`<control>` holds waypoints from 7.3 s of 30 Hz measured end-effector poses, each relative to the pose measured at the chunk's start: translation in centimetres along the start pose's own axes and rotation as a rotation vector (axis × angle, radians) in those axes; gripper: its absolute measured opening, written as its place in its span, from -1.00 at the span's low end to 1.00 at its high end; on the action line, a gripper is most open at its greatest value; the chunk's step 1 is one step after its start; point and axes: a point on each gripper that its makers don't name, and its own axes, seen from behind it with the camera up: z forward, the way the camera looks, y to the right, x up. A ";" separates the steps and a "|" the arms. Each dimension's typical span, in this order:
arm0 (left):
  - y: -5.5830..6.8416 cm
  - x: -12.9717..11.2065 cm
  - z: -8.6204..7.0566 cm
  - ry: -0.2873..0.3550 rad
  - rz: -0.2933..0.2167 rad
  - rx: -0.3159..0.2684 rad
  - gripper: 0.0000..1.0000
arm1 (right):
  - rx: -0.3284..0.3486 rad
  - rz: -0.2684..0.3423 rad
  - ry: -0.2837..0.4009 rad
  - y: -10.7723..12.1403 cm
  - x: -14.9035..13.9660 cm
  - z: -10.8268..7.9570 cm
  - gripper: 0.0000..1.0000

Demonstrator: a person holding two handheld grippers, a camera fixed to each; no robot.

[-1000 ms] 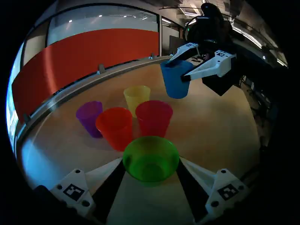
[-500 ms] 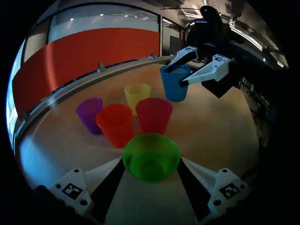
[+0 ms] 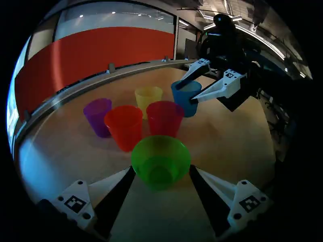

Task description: Pour water

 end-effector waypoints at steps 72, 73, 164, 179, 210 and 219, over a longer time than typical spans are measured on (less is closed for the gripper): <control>-2.3 0.3 -10.3 0.175 -0.042 0.211 0.98 | -0.156 0.082 0.091 -2.9 -2.5 -8.0 1.00; -2.6 0.5 -10.6 0.189 -0.042 0.228 0.98 | -0.172 0.086 0.109 -2.9 -2.1 -8.2 1.00; -13.4 -0.4 -17.7 0.624 -0.251 0.930 0.98 | -0.878 0.330 0.547 3.8 3.2 -17.1 0.99; -12.9 0.0 -16.8 0.616 -0.245 0.908 0.98 | -0.894 0.342 0.556 4.3 2.9 -18.3 0.99; -12.7 -0.2 -16.6 0.605 -0.239 0.903 0.98 | -0.938 0.276 0.570 4.6 1.4 -19.3 0.99; -12.7 -0.3 -16.7 0.605 -0.238 0.903 0.98 | -0.953 0.253 0.607 5.1 -0.2 -18.6 0.99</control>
